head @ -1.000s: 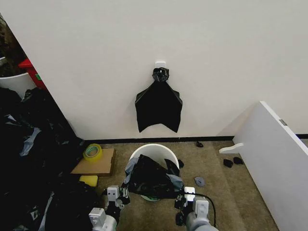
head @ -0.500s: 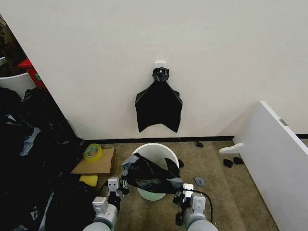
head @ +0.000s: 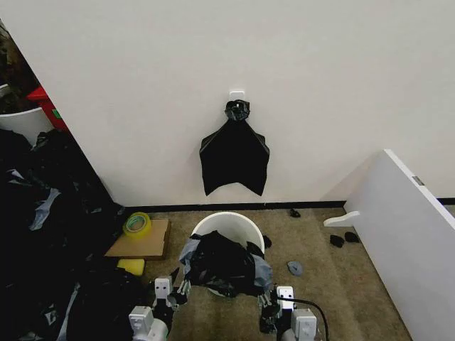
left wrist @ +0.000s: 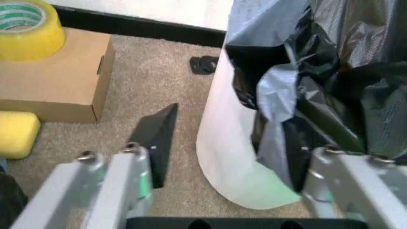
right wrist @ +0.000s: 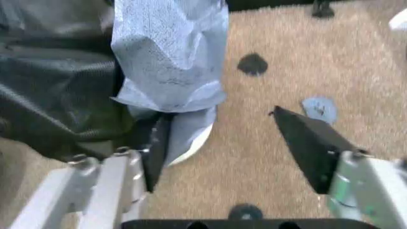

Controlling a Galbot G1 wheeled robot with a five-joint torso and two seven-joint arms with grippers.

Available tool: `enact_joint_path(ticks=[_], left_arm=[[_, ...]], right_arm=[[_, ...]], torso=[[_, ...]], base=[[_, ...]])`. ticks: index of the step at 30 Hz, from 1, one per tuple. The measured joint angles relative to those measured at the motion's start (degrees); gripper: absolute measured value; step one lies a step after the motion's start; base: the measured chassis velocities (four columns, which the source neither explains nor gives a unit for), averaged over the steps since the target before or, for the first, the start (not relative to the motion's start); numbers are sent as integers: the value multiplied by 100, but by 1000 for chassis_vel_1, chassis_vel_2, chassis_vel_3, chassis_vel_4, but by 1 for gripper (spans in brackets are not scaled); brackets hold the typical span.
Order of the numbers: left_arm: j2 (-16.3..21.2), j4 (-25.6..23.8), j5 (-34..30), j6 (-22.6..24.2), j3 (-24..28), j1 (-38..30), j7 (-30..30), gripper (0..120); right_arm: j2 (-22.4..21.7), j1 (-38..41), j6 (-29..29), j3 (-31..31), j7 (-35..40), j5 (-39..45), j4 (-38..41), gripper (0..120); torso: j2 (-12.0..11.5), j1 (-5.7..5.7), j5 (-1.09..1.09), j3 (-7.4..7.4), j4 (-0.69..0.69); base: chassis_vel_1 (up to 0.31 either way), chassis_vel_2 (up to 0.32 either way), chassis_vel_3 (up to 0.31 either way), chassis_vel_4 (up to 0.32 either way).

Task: Place the garbage bag over the trash bin.

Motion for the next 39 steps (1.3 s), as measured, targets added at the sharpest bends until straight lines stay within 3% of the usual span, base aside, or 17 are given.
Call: enact_joint_path(ticks=[1, 3, 5, 7, 9, 12, 20, 31, 39], left_arm=[[8, -3, -4, -96, -13, 43, -4, 63], [9, 2, -9, -135, -17, 45, -6, 67], [23, 123, -77, -264, -42, -30, -50, 78], [27, 143, -95, -279, -48, -54, -58, 82], [53, 257, -170, -327, -95, -200, -98, 93], [95, 348, -198, -343, -138, -321, -120, 99], [224, 684, -296, -359, -213, -747, -134, 100], [208, 579, -230, -413, -245, -613, -130, 100], [250, 525, -3, -902, -375, -347, 285, 100]], right_arm=[[-16, -69, 236, 24, -75, -120, -1, 69], [-20, -88, 318, 34, -101, -165, -8, 70], [-50, -138, 510, 95, -191, -359, -112, 82], [-55, -138, 531, 114, -197, -425, -148, 86], [-83, -130, 545, 201, -201, -826, -344, 97], [-101, -129, 522, 237, -188, -1033, -439, 100], [-252, -159, 553, 370, -216, -977, -406, 100], [-451, -459, 584, 382, -304, -1056, -84, 100], [-527, -674, 617, 382, -278, -1063, 405, 100]], torso=[[0, 0, 0, 0, 0], [0, 0, 0, 0, 0], [0, 0, -1, 0, 0], [0, 0, -1, 0, 1], [0, 0, 0, 0, 0], [0, 0, 0, 0, -1], [0, 0, 0, 1, 0], [0, 0, 0, 0, 0], [0, 0, 0, 0, 0]], base=[[0, 0, 0, 0], [0, 0, 0, 0], [0, 0, 0, 0], [0, 0, 0, 0], [0, 0, 0, 0], [0, 0, 0, 0], [0, 0, 0, 0], [0, 0, 0, 0], [0, 0, 0, 0]])
